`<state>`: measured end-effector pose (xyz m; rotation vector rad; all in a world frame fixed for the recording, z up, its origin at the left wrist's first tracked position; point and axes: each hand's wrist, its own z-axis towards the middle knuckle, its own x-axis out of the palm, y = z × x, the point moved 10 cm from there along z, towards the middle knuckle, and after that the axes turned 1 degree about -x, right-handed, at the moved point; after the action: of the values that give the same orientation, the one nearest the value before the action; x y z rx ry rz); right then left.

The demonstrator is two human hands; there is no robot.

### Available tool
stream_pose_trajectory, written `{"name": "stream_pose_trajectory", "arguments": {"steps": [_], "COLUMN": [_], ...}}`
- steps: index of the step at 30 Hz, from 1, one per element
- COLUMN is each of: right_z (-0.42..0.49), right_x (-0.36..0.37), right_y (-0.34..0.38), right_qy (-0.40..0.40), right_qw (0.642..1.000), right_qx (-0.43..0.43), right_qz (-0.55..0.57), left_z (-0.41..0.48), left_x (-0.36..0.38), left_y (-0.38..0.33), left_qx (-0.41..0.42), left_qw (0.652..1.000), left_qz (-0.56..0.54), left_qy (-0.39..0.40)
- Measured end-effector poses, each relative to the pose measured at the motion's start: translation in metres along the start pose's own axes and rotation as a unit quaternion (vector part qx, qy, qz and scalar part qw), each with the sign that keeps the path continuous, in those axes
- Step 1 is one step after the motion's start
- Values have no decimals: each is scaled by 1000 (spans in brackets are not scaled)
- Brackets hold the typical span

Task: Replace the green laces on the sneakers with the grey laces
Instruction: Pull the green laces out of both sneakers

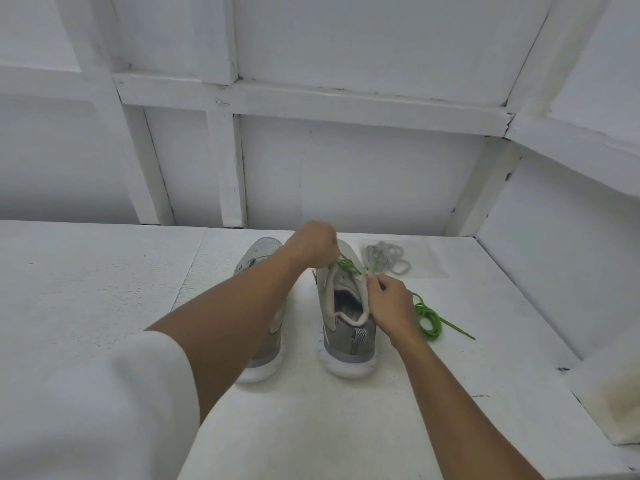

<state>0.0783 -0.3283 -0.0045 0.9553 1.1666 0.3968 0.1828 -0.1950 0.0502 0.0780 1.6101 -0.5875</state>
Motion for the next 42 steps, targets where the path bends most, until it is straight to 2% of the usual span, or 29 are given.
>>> {"name": "stream_pose_trajectory", "arguments": {"steps": [4, 6, 9, 12, 15, 18, 22, 26, 30, 33, 38, 42], "right_z": [-3, -4, -4, -4, -4, -5, -5, -6, -5, -5, -5, -5], "right_x": [0, 0, 0, 1, 0, 0, 0, -1, 0, 0, 0, 0], "right_y": [-3, -4, -6, -6, -6, -6, -7, -7, -8, -8, -8, -7], "right_qy": [-19, -26, -31, -32, -36, -40, -43, -43, -43, -42, -44, -48], "right_qw": [1000, 999, 999, 999, 999, 999, 998, 998, 998, 998, 998, 998], "right_qx": [12, 18, 23, 22, 20, 21, 22, 28, 30, 29, 24, 22], "right_qz": [18, 24, 30, 30, 26, 30, 32, 29, 31, 31, 30, 27], "left_z": [-5, -3, 3, 3, 3, 6, 10, 9, 10, 1, 1, 9], "left_x": [-13, -14, -7, 29, 43, 16, -50, -64, -11, 33, 27, -35], "left_y": [34, 26, -6, -35, -44, -35, 6, 29, -13, -45, -53, -25], "left_qx": [-103, -83, 1, 67, 98, 86, 1, -56, 40, 106, 126, 63], "left_qw": [995, 997, 1000, 988, 971, 975, 976, 977, 985, 974, 962, 970], "left_qz": [-15, 2, -1, 130, 214, 207, 201, 188, 167, 198, 241, 225], "left_qy": [2, 4, -7, 51, 39, -6, -78, -84, -18, 37, -14, -69]}}
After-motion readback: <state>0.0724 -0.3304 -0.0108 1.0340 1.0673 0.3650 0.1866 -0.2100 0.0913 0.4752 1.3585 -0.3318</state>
